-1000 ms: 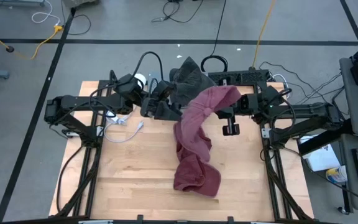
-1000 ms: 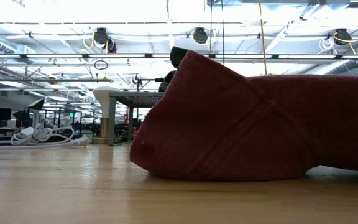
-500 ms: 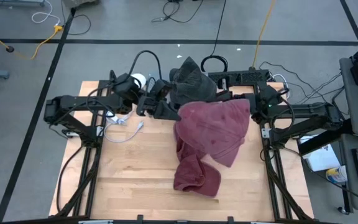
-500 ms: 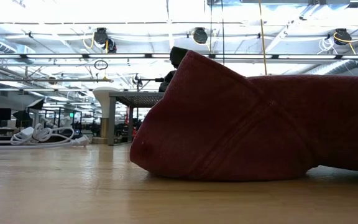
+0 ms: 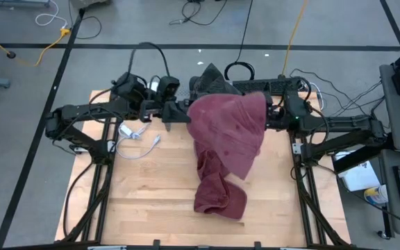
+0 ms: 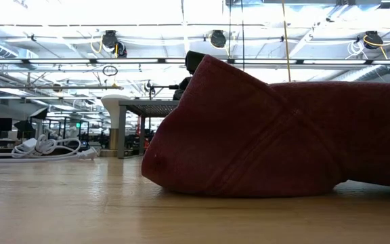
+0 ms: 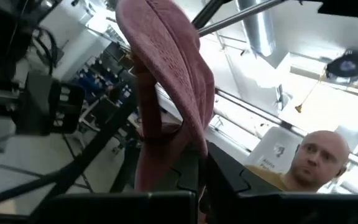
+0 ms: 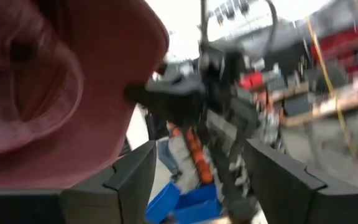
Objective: Pick & Place hat
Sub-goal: Put the left red cap on the shelf
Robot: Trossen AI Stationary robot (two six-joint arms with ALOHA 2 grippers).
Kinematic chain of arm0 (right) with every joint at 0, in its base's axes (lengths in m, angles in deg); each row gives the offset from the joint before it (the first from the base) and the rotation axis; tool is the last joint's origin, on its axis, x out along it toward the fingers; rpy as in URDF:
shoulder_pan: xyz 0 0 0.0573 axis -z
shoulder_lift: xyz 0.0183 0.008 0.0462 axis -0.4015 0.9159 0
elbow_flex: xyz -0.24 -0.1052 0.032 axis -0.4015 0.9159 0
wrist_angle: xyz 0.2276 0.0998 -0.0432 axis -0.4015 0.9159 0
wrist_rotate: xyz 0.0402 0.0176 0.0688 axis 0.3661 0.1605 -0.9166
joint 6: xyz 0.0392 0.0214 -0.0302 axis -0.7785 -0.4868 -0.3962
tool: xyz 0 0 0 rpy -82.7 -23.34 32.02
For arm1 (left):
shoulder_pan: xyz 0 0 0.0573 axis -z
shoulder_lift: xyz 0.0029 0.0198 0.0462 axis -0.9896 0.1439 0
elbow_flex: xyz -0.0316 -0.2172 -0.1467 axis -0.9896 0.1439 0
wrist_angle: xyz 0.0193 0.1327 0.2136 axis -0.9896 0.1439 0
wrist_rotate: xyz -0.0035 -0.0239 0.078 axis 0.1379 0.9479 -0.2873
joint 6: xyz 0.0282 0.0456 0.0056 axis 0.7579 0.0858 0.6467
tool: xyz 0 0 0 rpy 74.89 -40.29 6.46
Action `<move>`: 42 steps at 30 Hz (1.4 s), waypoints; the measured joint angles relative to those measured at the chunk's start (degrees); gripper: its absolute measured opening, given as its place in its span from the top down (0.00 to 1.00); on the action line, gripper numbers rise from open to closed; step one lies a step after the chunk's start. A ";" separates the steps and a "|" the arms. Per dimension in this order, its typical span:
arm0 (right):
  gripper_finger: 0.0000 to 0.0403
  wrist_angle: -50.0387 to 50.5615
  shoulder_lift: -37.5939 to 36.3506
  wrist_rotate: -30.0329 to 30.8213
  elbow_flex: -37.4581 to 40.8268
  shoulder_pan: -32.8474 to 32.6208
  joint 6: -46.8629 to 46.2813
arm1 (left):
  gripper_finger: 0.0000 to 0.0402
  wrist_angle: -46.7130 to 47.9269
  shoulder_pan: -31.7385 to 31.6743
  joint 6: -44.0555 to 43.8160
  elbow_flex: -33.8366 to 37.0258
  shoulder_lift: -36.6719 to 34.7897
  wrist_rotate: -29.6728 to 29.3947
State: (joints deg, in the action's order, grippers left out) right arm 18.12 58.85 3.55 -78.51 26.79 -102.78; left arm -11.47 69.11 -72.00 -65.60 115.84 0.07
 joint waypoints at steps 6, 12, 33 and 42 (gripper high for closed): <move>0.41 7.42 -3.10 -0.16 0.00 -0.02 -13.98 | 0.98 0.68 -4.28 0.84 0.00 -2.72 2.64; 0.47 7.49 -5.63 0.01 0.00 -0.02 -30.16 | 0.98 6.88 -8.65 2.20 0.00 -5.66 3.41; 0.52 19.82 -3.62 1.27 -11.24 1.35 -39.03 | 0.98 31.25 -20.67 7.00 -0.02 -18.14 6.53; 0.52 22.80 3.88 -0.58 -21.74 1.36 -41.19 | 0.98 37.95 -22.30 9.97 -0.02 -19.21 7.75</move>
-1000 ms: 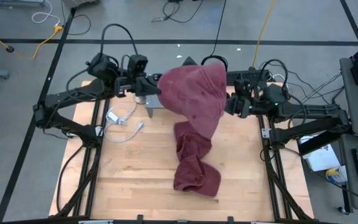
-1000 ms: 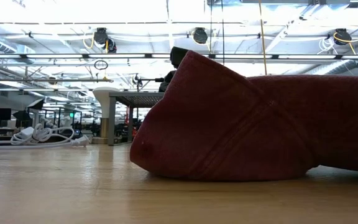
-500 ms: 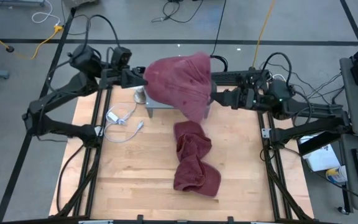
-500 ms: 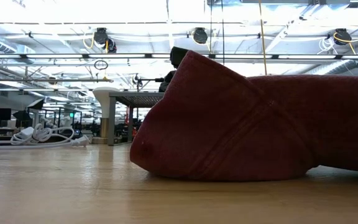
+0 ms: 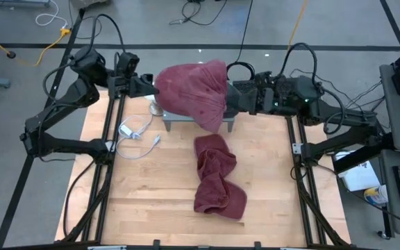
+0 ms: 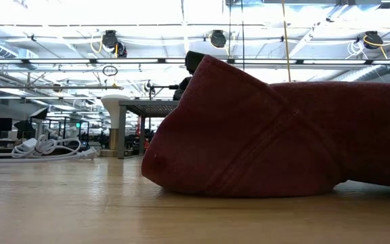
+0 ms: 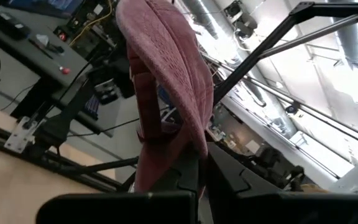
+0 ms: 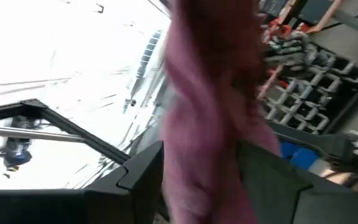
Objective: Pick & Place hat
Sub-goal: Put the left red cap on the shelf
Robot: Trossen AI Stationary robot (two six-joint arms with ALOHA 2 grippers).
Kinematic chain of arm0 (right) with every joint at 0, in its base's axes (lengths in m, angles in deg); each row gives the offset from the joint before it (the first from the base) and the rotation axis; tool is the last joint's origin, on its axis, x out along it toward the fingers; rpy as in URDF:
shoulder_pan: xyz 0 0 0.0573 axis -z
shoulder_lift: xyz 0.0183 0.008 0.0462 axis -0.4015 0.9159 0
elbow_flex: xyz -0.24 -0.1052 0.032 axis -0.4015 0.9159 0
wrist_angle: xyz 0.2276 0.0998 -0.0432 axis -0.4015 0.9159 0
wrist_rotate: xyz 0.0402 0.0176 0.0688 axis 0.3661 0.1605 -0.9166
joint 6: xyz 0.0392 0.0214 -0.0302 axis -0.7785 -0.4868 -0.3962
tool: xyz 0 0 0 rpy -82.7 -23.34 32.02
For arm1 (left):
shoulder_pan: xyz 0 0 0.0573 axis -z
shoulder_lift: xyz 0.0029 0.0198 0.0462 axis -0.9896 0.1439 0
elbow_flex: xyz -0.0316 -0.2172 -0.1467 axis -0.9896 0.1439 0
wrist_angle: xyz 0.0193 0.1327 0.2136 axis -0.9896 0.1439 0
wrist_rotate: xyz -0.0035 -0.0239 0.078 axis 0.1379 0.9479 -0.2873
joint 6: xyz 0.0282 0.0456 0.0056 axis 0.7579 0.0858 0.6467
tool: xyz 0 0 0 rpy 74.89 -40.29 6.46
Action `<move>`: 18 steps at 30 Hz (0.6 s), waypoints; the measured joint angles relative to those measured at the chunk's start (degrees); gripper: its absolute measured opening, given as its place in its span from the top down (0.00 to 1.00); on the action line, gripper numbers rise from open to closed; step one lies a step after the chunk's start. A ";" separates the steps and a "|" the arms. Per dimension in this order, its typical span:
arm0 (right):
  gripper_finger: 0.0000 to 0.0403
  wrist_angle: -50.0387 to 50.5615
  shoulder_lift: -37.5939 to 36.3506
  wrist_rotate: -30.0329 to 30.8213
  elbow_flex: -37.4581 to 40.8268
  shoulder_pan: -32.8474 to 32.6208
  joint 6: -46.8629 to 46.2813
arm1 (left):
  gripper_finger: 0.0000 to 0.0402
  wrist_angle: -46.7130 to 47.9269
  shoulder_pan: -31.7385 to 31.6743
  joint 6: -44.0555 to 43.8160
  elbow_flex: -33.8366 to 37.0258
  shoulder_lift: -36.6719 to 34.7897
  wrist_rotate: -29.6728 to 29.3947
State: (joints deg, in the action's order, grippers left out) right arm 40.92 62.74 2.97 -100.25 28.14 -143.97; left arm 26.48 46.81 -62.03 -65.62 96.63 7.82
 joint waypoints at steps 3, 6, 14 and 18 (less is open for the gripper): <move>0.52 -0.23 1.68 -0.68 -2.53 -0.04 -0.69 | 0.98 1.62 0.00 1.05 0.01 0.00 0.04; 0.52 0.58 2.78 -1.37 -3.31 -0.04 -1.71 | 0.98 2.73 -0.17 1.79 0.00 0.00 -0.11; 0.57 0.55 2.85 -3.36 -3.31 -1.19 -3.72 | 0.98 4.33 -3.41 1.41 0.00 0.00 0.11; 0.63 0.59 2.28 -2.85 -3.31 -1.96 -3.32 | 0.98 4.33 -4.95 1.08 0.00 -0.02 0.31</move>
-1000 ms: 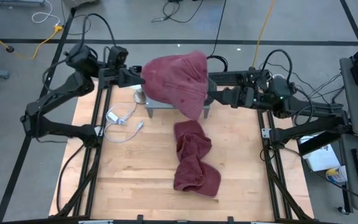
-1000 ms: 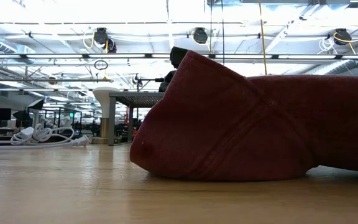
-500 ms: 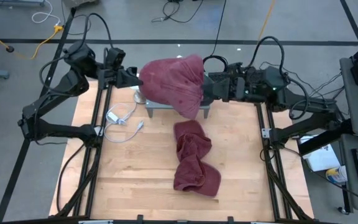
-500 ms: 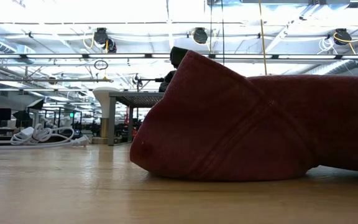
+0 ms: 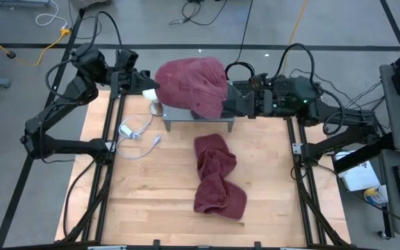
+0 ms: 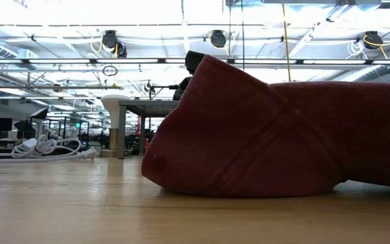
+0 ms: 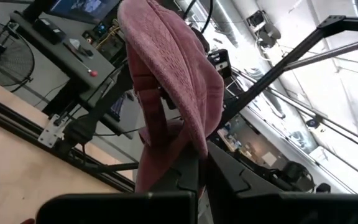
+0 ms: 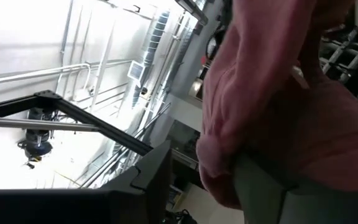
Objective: Pick & Place hat
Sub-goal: Put the left red cap on the shelf
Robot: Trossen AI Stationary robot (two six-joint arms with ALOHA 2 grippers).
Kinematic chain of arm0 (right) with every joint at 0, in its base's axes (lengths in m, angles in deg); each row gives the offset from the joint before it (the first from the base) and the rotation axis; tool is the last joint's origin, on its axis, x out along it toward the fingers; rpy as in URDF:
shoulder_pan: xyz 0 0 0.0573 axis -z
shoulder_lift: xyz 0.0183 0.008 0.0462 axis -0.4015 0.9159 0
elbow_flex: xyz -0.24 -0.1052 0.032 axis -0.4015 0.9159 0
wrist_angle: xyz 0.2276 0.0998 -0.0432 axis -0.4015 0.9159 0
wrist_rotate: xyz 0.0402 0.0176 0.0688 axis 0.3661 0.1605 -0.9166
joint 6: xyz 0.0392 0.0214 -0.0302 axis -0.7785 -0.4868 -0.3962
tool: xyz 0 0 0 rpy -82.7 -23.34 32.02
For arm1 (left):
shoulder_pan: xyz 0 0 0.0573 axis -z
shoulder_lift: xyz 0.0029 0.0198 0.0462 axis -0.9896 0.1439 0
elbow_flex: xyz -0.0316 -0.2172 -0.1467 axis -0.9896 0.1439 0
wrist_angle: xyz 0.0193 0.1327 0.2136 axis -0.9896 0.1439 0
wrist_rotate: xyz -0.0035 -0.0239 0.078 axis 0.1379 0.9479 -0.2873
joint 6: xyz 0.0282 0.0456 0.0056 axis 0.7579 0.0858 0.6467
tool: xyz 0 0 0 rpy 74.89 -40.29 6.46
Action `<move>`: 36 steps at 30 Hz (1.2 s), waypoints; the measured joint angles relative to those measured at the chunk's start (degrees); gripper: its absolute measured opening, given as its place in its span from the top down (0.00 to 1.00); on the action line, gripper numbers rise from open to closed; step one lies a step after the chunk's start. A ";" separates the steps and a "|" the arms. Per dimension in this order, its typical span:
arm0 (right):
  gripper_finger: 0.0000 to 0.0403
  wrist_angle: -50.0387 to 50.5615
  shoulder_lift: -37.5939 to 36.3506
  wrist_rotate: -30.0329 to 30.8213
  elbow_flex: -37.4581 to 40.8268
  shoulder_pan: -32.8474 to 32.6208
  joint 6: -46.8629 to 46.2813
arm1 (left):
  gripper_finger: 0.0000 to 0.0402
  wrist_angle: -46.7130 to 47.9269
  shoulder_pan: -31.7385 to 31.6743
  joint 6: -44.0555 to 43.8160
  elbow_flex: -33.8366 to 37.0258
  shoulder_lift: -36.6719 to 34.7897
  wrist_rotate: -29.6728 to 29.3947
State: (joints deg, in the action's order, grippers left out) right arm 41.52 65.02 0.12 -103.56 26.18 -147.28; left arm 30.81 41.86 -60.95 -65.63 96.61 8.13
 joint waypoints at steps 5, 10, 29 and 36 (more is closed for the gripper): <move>0.74 -0.13 -0.17 0.51 0.00 0.02 1.35 | 0.98 0.30 -0.06 -0.19 0.02 0.00 1.32; 0.93 -0.40 -0.26 1.50 0.02 0.07 2.04 | 0.98 2.23 0.60 0.83 0.01 0.02 1.30; 0.95 10.89 -0.92 -1.49 -4.02 8.33 1.93 | 0.53 17.98 -1.72 7.27 0.00 0.00 5.85; 0.95 15.60 2.64 -4.92 -9.65 13.69 11.51 | 0.48 25.88 -2.31 12.85 0.00 -0.31 5.83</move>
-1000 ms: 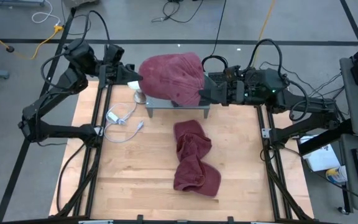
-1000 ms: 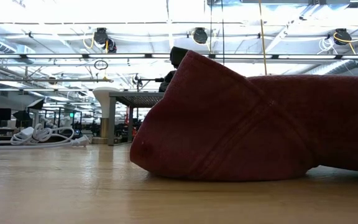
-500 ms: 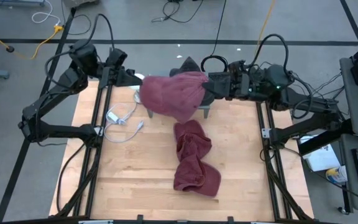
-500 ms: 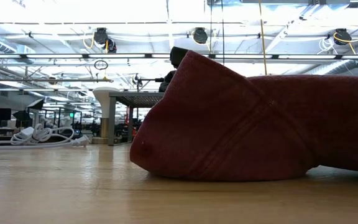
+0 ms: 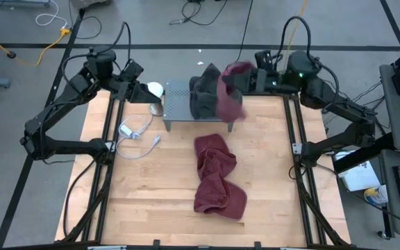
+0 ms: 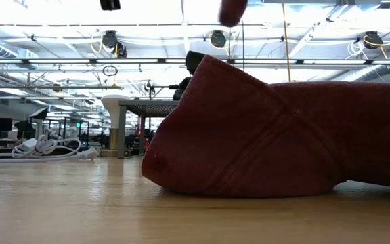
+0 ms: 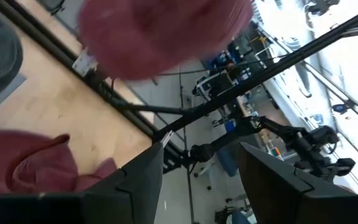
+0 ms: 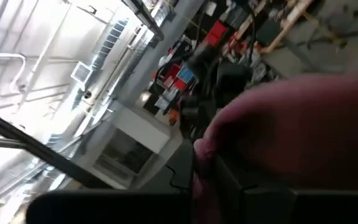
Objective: Pick & Place hat
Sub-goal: Put the left red cap on the shelf
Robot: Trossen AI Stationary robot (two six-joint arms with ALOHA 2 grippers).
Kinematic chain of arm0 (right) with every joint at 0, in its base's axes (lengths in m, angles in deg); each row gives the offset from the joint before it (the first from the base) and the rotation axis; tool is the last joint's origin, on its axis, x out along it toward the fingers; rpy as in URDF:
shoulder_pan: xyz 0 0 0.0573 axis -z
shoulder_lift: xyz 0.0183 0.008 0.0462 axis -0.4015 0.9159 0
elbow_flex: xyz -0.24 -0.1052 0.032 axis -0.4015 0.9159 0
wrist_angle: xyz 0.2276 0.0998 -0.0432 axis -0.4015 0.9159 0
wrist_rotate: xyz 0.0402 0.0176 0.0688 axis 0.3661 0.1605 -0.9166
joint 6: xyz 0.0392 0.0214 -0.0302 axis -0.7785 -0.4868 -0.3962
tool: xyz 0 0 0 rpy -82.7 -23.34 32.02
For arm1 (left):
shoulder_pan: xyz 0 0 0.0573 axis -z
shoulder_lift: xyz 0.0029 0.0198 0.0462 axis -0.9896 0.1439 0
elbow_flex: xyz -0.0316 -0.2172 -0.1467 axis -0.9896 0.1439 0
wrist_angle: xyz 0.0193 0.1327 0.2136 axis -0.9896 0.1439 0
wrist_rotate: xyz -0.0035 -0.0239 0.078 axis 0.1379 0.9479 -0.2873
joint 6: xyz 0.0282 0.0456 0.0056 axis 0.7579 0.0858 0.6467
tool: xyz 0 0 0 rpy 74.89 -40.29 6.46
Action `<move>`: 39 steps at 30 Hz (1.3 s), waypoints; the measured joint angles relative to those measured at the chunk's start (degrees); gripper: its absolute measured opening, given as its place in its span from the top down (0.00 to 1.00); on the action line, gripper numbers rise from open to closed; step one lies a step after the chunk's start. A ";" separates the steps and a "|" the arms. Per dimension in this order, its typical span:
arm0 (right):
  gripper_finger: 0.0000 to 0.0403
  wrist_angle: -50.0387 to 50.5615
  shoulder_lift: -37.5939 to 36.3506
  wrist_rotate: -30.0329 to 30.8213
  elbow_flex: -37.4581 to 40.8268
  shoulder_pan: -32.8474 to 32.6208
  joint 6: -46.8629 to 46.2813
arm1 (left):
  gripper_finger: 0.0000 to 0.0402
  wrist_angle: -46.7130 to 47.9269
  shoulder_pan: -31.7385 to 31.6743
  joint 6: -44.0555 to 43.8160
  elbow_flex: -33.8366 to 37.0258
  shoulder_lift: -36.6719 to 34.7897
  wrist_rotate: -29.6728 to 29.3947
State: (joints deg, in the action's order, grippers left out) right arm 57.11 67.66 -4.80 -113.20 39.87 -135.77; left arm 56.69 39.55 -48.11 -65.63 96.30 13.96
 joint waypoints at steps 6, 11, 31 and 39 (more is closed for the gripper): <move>0.95 1.97 5.42 -5.23 -5.21 4.17 4.78 | 0.47 1.62 0.02 0.61 0.00 -0.18 0.02; 0.95 1.86 11.56 -9.35 -9.58 6.63 5.08 | 0.47 1.75 0.02 0.49 0.00 -0.63 0.01; 0.95 1.04 32.70 -19.34 -29.55 10.23 6.01 | 0.47 1.35 -1.57 13.05 0.00 -10.49 -14.08; 0.95 -1.43 36.82 -22.30 -29.56 11.52 7.54 | 0.47 1.45 -1.57 16.93 0.00 -11.26 -22.90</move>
State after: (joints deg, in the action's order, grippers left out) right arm 55.68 104.48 -27.10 -142.77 51.40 -128.23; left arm 58.14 37.98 -31.18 -65.63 85.05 -8.94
